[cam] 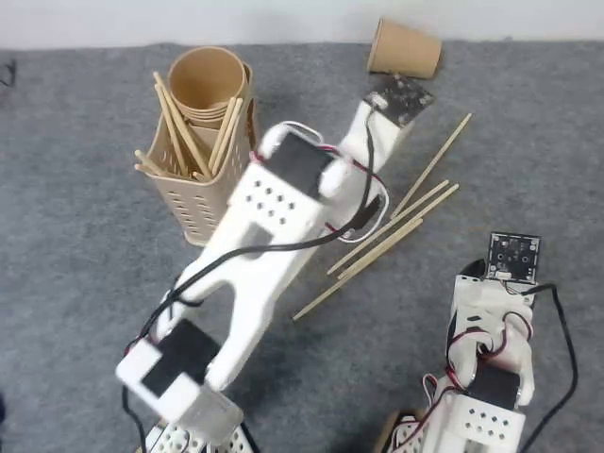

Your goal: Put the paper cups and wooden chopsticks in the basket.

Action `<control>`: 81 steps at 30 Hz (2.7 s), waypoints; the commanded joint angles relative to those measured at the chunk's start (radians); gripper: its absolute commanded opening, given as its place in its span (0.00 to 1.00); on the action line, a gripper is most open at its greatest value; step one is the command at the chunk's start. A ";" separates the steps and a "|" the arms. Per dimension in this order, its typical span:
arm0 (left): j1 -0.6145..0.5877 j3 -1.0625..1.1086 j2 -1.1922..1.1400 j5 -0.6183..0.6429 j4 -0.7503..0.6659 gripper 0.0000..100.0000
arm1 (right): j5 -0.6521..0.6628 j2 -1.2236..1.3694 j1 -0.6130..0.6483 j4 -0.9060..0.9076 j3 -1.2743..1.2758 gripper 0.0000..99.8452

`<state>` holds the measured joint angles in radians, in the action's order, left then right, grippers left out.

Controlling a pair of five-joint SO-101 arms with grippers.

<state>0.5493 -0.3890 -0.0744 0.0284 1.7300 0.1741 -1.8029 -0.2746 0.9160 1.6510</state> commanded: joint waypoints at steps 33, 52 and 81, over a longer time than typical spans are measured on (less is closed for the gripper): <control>-0.628 0.329 0.471 -0.049 -0.796 0.01 | 0.018 -0.010 0.007 -0.027 -0.017 0.20; -0.683 0.645 0.523 0.091 -0.924 0.21 | 0.018 -0.010 0.039 -0.021 -0.017 0.20; -1.122 1.503 1.238 0.009 -0.700 0.26 | 0.373 0.025 0.288 0.246 -0.430 0.20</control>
<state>-0.5079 1.0472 1.0579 0.0729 1.0472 0.4657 -1.8059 0.0031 1.1477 1.3288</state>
